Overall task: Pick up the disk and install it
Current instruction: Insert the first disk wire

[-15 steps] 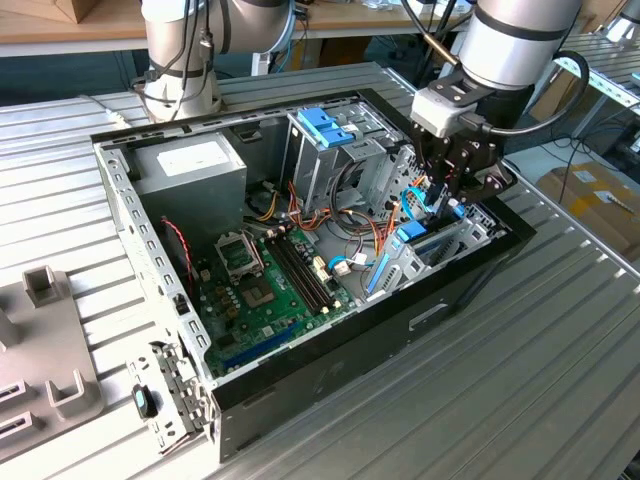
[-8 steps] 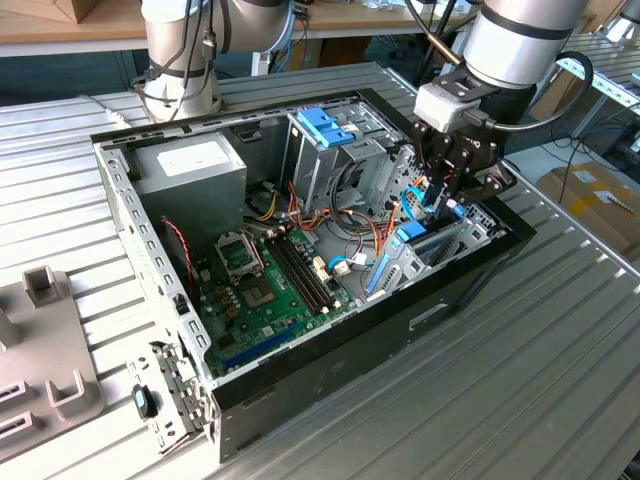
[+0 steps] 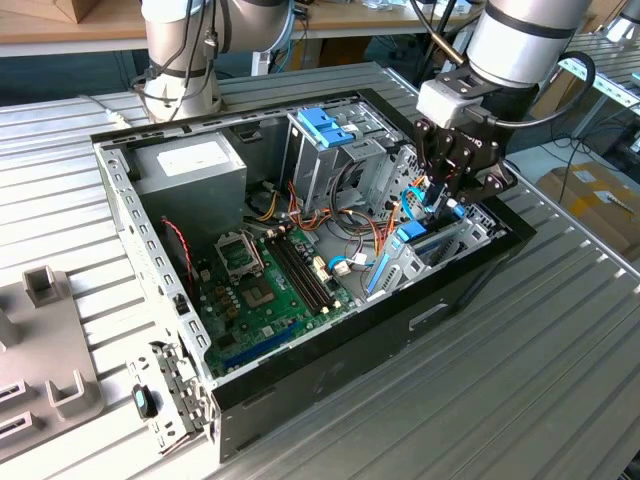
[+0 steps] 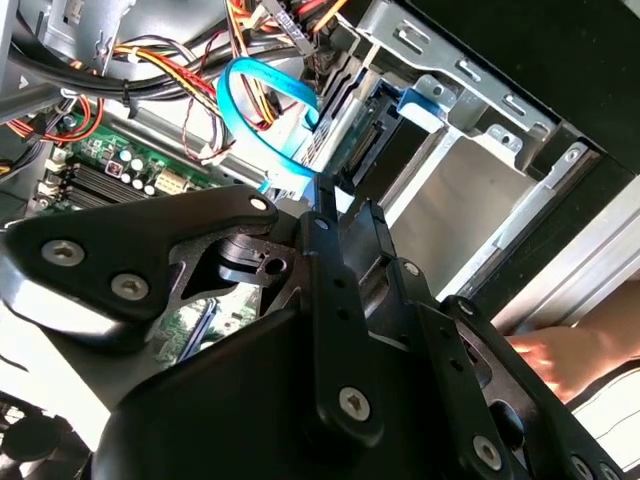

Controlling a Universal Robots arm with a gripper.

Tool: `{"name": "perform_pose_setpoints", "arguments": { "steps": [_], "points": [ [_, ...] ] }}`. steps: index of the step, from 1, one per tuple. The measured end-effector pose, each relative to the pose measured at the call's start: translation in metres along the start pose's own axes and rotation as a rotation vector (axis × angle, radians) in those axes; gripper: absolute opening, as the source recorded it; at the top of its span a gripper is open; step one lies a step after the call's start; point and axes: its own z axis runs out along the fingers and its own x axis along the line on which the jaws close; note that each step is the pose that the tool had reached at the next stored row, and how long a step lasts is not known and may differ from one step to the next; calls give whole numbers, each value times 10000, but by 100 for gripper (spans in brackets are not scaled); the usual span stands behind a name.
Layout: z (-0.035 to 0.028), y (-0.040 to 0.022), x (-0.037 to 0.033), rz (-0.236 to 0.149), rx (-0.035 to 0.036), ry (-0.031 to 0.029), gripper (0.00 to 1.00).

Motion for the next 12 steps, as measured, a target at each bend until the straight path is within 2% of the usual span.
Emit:
{"name": "perform_pose_setpoints", "arguments": {
  "steps": [4,8,11,12],
  "points": [
    [2,-41,1,80,-51,2,29],
    [5,-121,1,108,-121,1,29],
    [6,-130,1,111,-150,0,29],
    [6,-130,2,109,-183,0,29]
  ]
}}
